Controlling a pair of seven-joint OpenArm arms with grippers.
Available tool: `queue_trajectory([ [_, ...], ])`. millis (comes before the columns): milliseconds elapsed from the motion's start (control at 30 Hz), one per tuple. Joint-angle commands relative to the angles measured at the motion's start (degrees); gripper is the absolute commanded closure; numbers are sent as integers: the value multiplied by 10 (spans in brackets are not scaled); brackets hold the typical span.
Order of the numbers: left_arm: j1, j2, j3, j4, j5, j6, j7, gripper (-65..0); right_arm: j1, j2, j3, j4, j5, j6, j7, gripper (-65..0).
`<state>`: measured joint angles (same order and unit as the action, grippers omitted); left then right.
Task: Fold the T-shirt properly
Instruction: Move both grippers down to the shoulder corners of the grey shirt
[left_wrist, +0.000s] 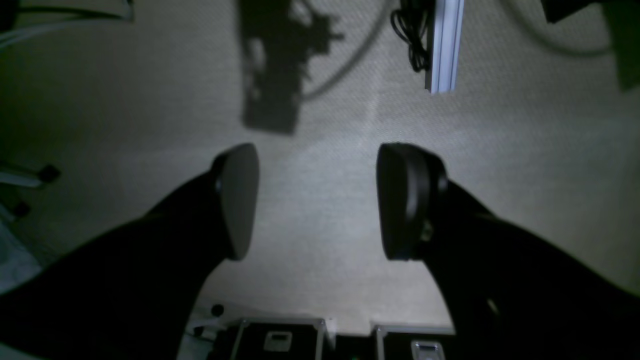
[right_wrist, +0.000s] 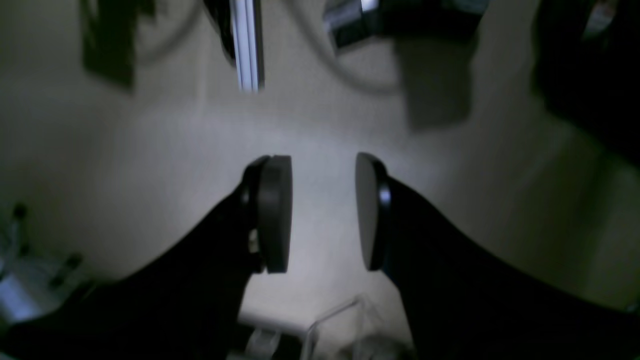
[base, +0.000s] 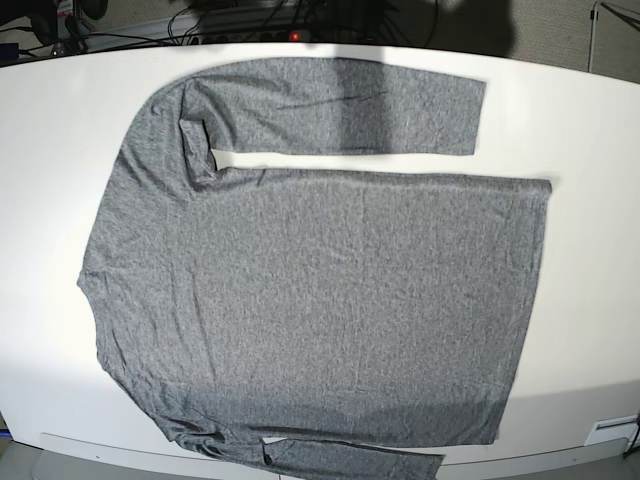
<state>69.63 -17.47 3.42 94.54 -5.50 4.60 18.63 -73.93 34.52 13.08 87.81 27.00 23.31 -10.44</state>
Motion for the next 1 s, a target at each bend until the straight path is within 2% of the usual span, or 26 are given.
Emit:
queue_trajectory([
  [0,28,-2,-3,27,0,3,-2,-369,-11,3,19,18,12,7,-2,-221],
  [67,52,-2,-8,73,1,3,-2,-369,-11,-4,53,38,35,14,-38,-221],
  [133,54,-2,-8,118,1,3,-1,-369,-11,-12,86,55,65,30,-42,-221],
  [267,54,-2,-8,184,27,4,17,-369,-11,-25,136,85,82,63,-41,-221],
  [567,35,-2,-8,238,31,4,10,-369,-7,-25,180,152,77,63,-35,-221],
  [967,-90,2,-8,237,29,4,9,-369,167,-25,180,177,77,63,-35,-221],
])
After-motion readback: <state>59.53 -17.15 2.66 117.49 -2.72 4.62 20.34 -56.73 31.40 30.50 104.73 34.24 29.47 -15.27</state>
